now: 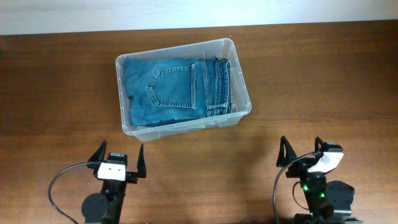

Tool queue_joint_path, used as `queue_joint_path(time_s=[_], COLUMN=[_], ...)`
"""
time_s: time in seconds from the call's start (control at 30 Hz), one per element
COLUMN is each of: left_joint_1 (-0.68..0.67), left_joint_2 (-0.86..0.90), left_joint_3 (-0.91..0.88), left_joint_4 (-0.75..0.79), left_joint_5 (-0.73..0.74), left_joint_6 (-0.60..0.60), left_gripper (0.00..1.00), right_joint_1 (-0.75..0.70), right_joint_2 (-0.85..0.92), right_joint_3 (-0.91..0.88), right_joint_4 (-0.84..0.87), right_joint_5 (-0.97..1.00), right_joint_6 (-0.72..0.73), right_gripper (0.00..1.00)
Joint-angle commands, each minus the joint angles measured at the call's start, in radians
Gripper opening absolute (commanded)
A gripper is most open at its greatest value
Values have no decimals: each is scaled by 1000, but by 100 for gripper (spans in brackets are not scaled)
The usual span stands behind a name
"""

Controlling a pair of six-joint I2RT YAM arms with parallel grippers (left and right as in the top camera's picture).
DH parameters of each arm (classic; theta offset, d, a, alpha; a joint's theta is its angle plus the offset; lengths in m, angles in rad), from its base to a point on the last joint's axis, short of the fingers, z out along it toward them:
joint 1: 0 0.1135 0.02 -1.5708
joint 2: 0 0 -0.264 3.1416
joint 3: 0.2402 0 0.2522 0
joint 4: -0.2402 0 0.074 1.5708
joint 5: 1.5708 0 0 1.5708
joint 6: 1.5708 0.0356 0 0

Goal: Pack container

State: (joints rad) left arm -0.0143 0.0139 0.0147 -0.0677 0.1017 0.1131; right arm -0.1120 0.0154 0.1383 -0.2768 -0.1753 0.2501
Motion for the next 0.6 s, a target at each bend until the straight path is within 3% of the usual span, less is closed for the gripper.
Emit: queue_joint_path(time_s=[0.0, 0.2, 0.43, 0.57], left_joint_1=[5, 5, 5, 5], left_joint_2=[-8, -8, -8, -8], left_joint_3=[-6, -6, -6, -6], left_joint_4=[-2, -2, -2, -2], left_joint_5=[7, 7, 7, 7], left_joint_6=[16, 16, 16, 16], left_gripper=[99, 99, 99, 99], right_joint_1=[8, 8, 8, 8], right_joint_2=[-12, -12, -12, -12], right_joint_3=[-39, -133, -133, -133], right_joint_4=[57, 262, 229, 212], right_joint_5=[-11, 1, 29, 30], right_joint_6=[-11, -11, -140, -139], right_gripper=[98, 98, 98, 99])
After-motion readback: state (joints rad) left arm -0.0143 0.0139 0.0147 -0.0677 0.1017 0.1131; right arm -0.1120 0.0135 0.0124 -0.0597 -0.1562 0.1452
